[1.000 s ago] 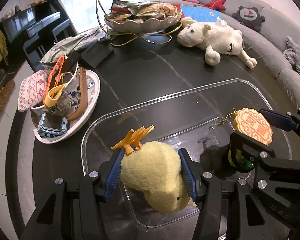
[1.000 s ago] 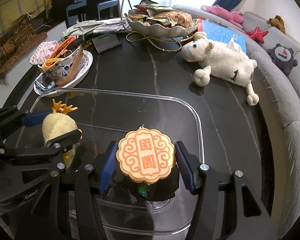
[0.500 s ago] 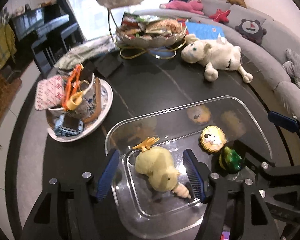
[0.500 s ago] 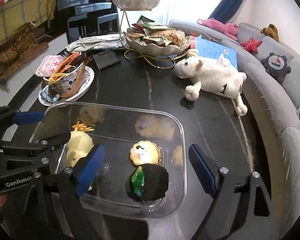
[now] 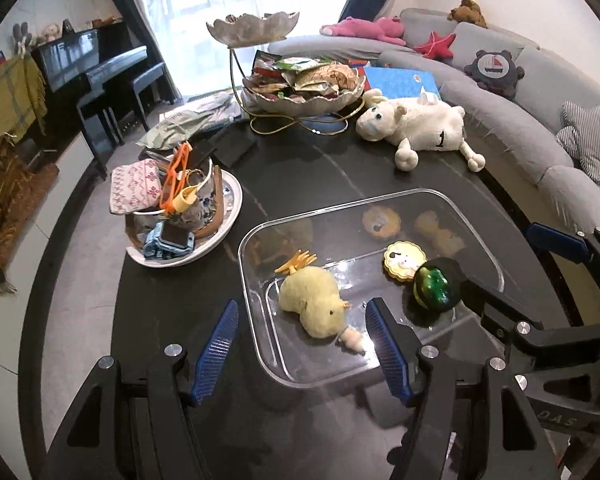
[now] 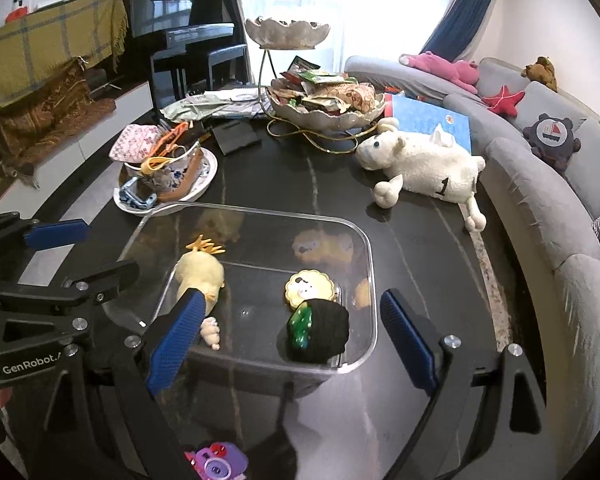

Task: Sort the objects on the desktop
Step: 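Withdraw both open tools from the clear box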

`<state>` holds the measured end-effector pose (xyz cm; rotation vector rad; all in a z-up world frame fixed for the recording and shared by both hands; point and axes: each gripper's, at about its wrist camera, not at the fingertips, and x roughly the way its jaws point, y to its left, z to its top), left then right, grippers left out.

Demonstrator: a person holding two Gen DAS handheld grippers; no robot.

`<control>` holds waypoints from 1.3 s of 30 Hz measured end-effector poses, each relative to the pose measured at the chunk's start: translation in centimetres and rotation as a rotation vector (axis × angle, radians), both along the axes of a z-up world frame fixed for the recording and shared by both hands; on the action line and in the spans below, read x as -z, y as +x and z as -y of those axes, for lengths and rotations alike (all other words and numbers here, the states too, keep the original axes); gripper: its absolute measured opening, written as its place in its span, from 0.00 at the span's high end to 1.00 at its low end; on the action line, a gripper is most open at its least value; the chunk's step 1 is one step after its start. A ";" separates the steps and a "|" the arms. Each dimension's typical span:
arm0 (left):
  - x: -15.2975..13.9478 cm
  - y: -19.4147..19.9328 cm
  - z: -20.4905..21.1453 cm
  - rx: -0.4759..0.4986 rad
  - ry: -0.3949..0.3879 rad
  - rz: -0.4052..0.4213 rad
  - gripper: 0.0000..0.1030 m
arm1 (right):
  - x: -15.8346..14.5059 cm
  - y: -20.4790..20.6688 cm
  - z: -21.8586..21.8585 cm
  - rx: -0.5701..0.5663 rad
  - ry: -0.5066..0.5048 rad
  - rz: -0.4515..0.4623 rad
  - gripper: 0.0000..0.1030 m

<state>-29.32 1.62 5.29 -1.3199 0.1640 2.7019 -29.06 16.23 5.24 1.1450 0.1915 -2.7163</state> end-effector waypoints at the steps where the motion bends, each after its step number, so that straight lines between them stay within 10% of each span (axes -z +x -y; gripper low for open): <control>1: -0.2 0.5 0.0 -0.001 0.002 -0.004 0.39 | -0.2 0.4 0.0 -0.002 -0.005 -0.005 0.15; 18: -2.1 8.1 0.5 -0.014 -0.032 -0.058 0.39 | -2.1 8.2 0.7 -0.041 -0.033 -0.055 0.15; 39: 2.3 14.4 0.7 -0.026 -0.001 0.043 0.39 | 1.8 14.7 0.6 -0.057 -0.046 0.031 0.15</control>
